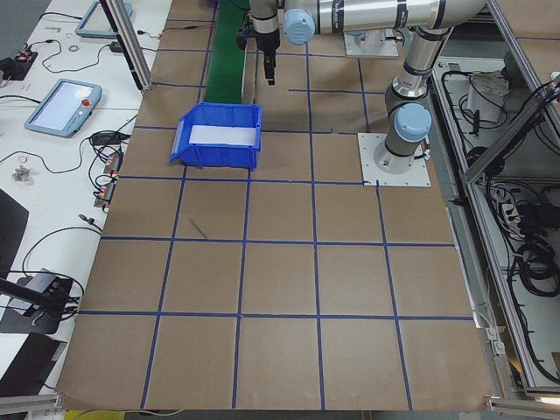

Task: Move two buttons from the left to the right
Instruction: 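Carry the yellow button with the right gripper into the far blue bin, then open the right gripper to release the yellow button onto the foam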

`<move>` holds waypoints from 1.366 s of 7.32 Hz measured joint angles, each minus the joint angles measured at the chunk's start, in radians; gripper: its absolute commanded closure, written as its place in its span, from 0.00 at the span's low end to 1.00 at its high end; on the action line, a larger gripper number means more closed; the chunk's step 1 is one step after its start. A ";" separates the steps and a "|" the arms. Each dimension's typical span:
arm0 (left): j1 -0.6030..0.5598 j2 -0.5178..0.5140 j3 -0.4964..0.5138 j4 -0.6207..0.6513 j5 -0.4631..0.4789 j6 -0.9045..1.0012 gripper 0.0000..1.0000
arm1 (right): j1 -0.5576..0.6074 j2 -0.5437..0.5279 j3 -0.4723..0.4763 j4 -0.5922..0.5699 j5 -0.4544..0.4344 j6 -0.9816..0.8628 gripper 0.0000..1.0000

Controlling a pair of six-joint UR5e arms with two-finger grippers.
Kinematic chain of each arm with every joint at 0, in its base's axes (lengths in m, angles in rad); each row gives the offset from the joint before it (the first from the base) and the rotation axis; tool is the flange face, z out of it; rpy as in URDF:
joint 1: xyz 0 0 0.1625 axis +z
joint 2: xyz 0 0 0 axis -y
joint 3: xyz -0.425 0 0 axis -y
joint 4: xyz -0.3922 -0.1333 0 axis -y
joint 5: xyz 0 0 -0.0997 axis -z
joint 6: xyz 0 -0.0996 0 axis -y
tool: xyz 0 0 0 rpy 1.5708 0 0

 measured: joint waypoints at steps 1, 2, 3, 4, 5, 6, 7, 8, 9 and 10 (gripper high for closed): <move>0.000 0.000 0.000 0.000 0.000 0.000 0.04 | 0.000 0.014 0.010 -0.002 0.005 0.010 0.66; 0.000 0.000 -0.001 0.000 0.000 0.000 0.04 | -0.001 0.025 0.020 -0.002 0.001 0.020 0.66; 0.000 0.000 -0.001 0.000 0.001 0.000 0.04 | -0.001 0.032 0.022 -0.002 -0.005 0.034 0.66; 0.000 0.000 -0.001 0.000 0.001 0.000 0.04 | -0.001 0.037 0.021 -0.003 -0.005 0.044 0.63; 0.000 0.000 -0.002 0.000 0.000 0.001 0.04 | -0.001 0.042 0.021 -0.004 -0.003 0.048 0.63; 0.000 0.000 -0.002 0.000 0.000 0.001 0.04 | -0.001 0.046 0.021 -0.005 -0.001 0.049 0.57; 0.000 0.000 -0.004 0.000 -0.001 0.001 0.04 | -0.001 0.048 0.020 -0.005 0.002 0.049 0.45; 0.000 0.000 -0.004 0.000 -0.001 0.000 0.04 | -0.001 0.048 0.020 -0.006 0.003 0.049 0.10; 0.000 0.000 -0.005 0.000 -0.001 0.000 0.04 | -0.001 0.048 0.019 -0.007 0.003 0.048 0.01; 0.000 0.000 -0.005 0.000 -0.001 0.000 0.04 | -0.001 0.047 0.019 -0.007 0.004 0.049 0.01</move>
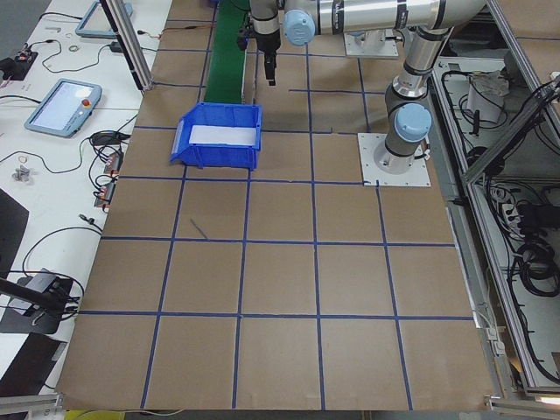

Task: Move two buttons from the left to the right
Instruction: 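Open the right gripper to release the yellow button onto the foam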

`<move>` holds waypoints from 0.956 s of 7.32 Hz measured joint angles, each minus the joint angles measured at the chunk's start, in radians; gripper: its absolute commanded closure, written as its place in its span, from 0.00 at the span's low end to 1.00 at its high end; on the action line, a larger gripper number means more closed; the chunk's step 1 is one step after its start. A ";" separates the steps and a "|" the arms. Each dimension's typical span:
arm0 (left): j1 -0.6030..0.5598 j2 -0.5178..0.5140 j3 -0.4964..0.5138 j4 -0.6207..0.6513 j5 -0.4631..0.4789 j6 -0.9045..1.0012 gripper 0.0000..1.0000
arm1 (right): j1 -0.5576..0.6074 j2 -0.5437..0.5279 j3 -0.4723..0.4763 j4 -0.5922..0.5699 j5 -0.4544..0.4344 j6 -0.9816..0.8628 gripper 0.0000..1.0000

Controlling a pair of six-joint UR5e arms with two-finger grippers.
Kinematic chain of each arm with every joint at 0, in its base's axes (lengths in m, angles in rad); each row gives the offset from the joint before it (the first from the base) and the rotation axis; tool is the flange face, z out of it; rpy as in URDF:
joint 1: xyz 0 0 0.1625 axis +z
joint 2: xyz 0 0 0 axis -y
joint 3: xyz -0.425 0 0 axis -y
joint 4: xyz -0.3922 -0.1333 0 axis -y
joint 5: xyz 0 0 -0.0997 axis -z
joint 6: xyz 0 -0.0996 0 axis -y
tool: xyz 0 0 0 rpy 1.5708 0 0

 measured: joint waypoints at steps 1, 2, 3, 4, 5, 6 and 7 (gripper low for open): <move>0.000 0.000 0.000 0.000 0.000 0.000 0.04 | 0.000 -0.005 0.000 0.000 0.000 0.003 0.01; 0.000 0.000 0.000 -0.001 0.000 0.000 0.04 | 0.000 -0.023 0.003 0.002 -0.001 0.006 0.01; 0.000 0.000 0.000 0.000 0.000 0.000 0.04 | 0.000 -0.066 0.012 0.010 -0.004 0.009 0.00; 0.000 0.000 0.000 0.000 0.000 0.000 0.04 | 0.004 -0.133 0.033 0.041 -0.016 0.011 0.00; 0.000 0.000 0.001 0.000 0.000 0.000 0.04 | 0.014 -0.223 0.069 0.100 -0.041 0.011 0.00; 0.000 0.000 0.001 0.000 0.001 0.000 0.04 | 0.045 -0.332 0.117 0.170 -0.097 0.011 0.00; 0.000 0.000 0.002 0.000 0.001 0.000 0.04 | 0.097 -0.430 0.159 0.236 -0.165 0.016 0.00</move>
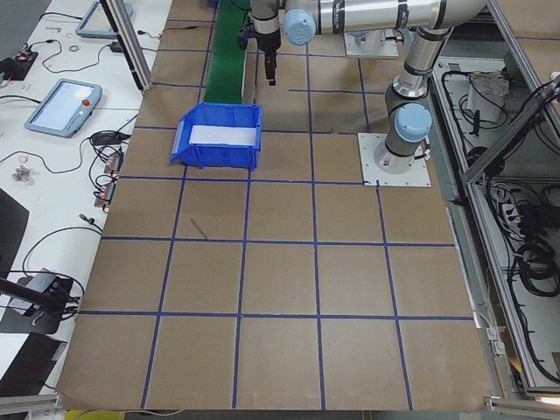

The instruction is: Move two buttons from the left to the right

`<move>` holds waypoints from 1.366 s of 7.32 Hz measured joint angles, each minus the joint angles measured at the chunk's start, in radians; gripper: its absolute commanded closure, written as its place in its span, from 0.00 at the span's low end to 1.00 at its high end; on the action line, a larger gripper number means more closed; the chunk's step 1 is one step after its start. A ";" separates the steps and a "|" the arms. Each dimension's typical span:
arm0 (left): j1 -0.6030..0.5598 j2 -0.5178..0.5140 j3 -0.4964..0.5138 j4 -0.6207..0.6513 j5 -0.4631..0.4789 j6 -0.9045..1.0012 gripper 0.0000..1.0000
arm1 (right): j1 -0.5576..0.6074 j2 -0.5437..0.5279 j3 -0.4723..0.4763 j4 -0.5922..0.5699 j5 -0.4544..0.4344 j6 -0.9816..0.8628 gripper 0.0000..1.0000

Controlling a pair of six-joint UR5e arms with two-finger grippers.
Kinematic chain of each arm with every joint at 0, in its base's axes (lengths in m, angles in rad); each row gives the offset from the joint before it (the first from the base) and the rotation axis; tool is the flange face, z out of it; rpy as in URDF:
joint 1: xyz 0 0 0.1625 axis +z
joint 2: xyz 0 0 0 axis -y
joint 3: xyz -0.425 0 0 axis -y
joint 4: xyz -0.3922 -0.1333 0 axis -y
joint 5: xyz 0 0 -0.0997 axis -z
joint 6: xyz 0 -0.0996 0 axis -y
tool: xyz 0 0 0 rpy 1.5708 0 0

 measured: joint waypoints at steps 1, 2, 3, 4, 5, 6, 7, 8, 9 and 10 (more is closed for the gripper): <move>0.000 0.000 0.000 0.000 0.000 0.000 0.04 | 0.058 -0.075 0.026 0.067 -0.057 0.018 0.00; 0.000 0.000 0.001 0.000 0.001 0.000 0.04 | 0.120 -0.129 0.037 0.131 -0.105 0.048 0.00; -0.001 0.000 0.001 0.000 0.001 0.000 0.04 | 0.193 -0.165 0.039 0.168 -0.145 0.078 0.00; -0.002 0.000 0.002 0.000 0.001 -0.001 0.03 | 0.283 -0.185 0.038 0.196 -0.179 0.118 0.00; -0.003 0.002 0.003 0.000 0.002 -0.003 0.00 | 0.382 -0.190 0.040 0.227 -0.194 0.157 0.00; -0.004 0.005 0.007 0.001 0.002 -0.005 0.00 | 0.476 -0.188 0.046 0.261 -0.196 0.183 0.00; -0.005 0.011 0.014 0.000 0.001 -0.006 0.00 | 0.548 -0.187 0.050 0.293 -0.181 0.214 0.00; -0.010 0.021 0.024 -0.001 0.001 -0.006 0.00 | 0.605 -0.183 0.057 0.313 -0.142 0.277 0.00; -0.022 0.030 0.042 -0.010 0.002 -0.008 0.00 | 0.637 -0.180 0.064 0.319 -0.092 0.386 0.00; -0.042 0.034 0.066 -0.026 0.004 -0.016 0.00 | 0.650 -0.176 0.070 0.315 -0.038 0.507 0.00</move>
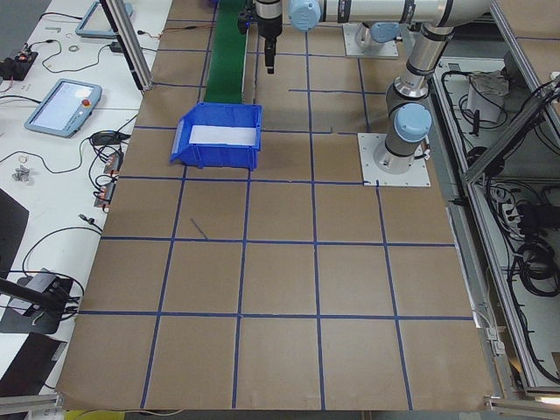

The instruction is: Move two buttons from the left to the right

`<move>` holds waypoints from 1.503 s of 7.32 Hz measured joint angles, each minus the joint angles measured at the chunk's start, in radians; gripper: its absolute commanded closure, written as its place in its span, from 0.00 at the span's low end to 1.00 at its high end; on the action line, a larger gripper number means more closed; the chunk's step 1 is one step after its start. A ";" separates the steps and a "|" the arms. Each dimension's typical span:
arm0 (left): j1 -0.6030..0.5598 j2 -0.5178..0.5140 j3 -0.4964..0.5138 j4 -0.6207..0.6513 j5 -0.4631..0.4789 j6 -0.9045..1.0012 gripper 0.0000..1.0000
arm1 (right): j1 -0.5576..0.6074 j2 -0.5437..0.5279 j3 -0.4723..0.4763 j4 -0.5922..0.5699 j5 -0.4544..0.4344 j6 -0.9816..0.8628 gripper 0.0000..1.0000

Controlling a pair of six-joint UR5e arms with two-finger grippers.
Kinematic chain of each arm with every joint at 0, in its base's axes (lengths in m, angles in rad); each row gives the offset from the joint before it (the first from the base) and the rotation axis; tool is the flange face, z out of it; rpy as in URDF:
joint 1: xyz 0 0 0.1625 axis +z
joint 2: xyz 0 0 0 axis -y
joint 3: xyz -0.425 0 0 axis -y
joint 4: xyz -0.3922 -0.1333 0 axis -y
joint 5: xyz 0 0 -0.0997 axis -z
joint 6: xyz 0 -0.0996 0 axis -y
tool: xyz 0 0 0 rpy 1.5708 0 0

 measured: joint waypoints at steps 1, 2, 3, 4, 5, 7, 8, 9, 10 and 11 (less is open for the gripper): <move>-0.015 0.003 0.018 -0.009 0.001 -0.013 0.00 | 0.004 0.003 0.003 -0.016 0.025 0.070 0.00; -0.021 0.008 0.024 -0.012 0.001 -0.026 0.00 | 0.004 0.007 0.001 -0.038 0.026 0.096 0.00; -0.024 0.012 0.025 -0.015 0.000 -0.033 0.00 | 0.000 0.009 -0.002 -0.051 0.015 0.099 0.00; -0.023 0.015 0.028 -0.015 -0.001 -0.035 0.00 | -0.003 0.010 -0.002 -0.057 -0.001 0.088 0.00; -0.022 0.015 0.031 -0.014 -0.001 -0.036 0.00 | -0.005 0.011 -0.003 -0.060 -0.011 0.070 0.00; -0.019 0.015 0.035 -0.010 0.000 -0.037 0.00 | -0.006 0.011 -0.002 -0.075 -0.028 0.061 0.00; -0.018 0.015 0.034 -0.010 0.000 -0.037 0.00 | -0.005 0.011 -0.001 -0.082 -0.032 0.061 0.00; -0.018 0.015 0.034 -0.010 0.000 -0.037 0.00 | -0.005 0.010 0.000 -0.084 -0.033 0.062 0.00; -0.019 0.015 0.032 -0.011 0.001 -0.037 0.00 | -0.004 0.009 0.000 -0.085 -0.034 0.062 0.00; -0.019 0.015 0.029 -0.012 0.002 -0.037 0.00 | -0.004 0.008 0.002 -0.085 -0.033 0.063 0.00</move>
